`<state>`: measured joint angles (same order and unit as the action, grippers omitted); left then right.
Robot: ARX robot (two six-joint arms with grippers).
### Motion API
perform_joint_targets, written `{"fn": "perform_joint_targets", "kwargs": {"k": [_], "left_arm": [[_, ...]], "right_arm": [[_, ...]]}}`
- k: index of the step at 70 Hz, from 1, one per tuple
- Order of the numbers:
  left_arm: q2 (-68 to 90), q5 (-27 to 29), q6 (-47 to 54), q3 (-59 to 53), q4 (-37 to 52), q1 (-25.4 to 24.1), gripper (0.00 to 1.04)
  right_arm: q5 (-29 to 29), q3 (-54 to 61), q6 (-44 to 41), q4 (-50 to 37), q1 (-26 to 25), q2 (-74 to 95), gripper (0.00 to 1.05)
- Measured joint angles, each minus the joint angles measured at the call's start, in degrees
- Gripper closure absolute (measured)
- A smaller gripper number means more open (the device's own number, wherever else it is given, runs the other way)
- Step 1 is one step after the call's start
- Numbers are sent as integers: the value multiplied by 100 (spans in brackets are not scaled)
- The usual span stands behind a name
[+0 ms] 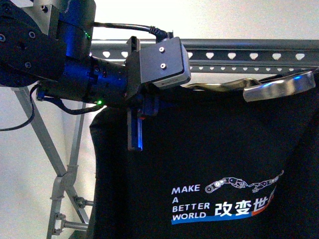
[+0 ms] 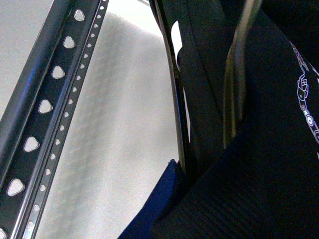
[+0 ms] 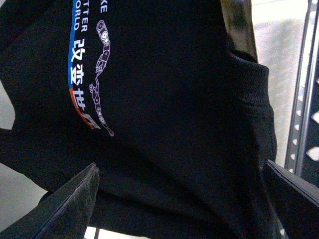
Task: Hang clothes on hanger
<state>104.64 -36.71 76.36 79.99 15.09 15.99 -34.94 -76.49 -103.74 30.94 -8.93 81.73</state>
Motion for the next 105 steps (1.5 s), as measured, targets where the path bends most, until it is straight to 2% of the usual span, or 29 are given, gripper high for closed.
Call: {"fn": "perform_joint_targets", "kwargs": {"k": [16,28,40,49,62,92,97,105], "left_arm": [[0,-20,17,0,0,0,92],[0,-24,31,0,0,0,92],[0,28,63,0,-7,4,92],[0,92,109,0,-11,4,92],[0,72,173,0,-11,7,92],[11,24,337,-2,-22,72,94],[11,26,374,-2,-22,77,94],[11,13,385,-2,-22,87,94]], "right_arm": [[111,-730,295,533,337,457,7],[319,-1040,629,505,450,852,7],[726,-1198,542,321,411,1338,7],[769,-1209,466,221,369,1517,7],[765,-1200,372,103,337,1543,31],[496,-988,-85,0,28,1425,95],[422,-984,-96,2,-24,1399,101],[328,-962,-116,52,-92,1342,101]]}}
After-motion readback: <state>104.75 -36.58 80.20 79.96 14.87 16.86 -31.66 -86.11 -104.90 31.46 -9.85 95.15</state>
